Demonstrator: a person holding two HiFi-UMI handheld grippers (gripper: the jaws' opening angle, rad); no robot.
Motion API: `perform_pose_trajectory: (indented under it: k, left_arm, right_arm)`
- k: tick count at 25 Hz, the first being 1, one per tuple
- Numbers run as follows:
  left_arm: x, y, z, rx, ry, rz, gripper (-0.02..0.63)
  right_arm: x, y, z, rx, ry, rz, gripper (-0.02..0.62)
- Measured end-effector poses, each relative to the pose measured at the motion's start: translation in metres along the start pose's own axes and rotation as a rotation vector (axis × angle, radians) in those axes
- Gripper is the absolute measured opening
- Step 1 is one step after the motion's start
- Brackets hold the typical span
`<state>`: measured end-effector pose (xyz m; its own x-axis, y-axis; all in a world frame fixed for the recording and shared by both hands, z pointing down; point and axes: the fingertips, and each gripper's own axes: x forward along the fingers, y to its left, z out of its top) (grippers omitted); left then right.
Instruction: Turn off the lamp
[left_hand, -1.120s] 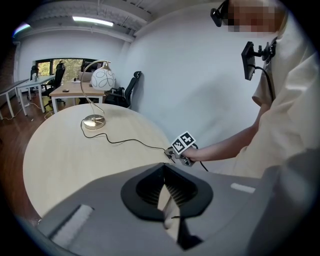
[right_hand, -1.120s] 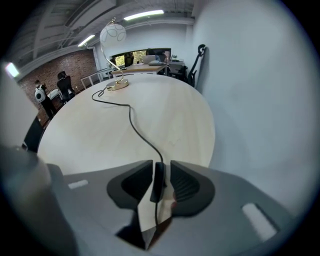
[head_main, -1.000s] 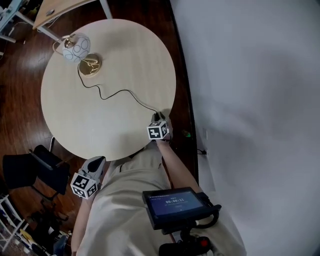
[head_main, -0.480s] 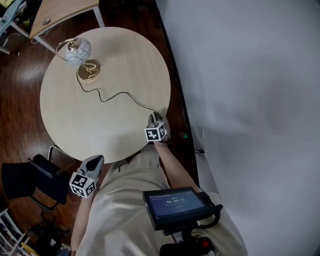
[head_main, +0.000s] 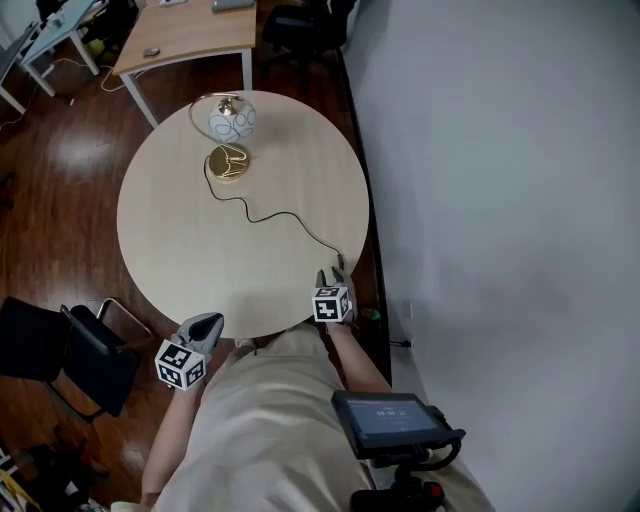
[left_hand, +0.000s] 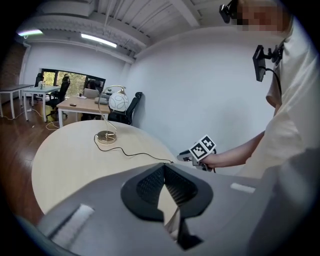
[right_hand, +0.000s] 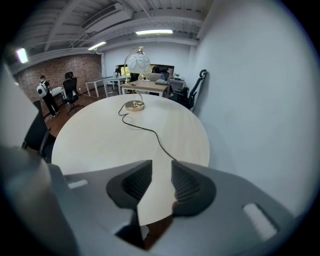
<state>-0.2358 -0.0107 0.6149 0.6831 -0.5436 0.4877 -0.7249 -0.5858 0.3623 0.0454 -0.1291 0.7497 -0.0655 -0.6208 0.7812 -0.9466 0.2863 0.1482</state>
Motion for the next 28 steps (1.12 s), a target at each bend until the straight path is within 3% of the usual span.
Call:
perform_pose_trajectory:
  k: [17,22,28]
  left_arm:
    - [-0.099,0.049,-0.055,-0.076,-0.137,0.030,0.003]
    - [-0.108,0.043,-0.061,-0.070,-0.146,0.033,0.002]
    - [-0.117,0.025,-0.064,-0.053,-0.145,0.081,0.002]
  right_arm:
    - [-0.108,0.059,-0.014,-0.010,-0.101,-0.039,0.118]
    - [-0.136,0.055,-0.004,0.012,-0.177,-0.038,0.118]
    - [-0.162,0.055,0.002,0.046,-0.256,0.023,0.118]
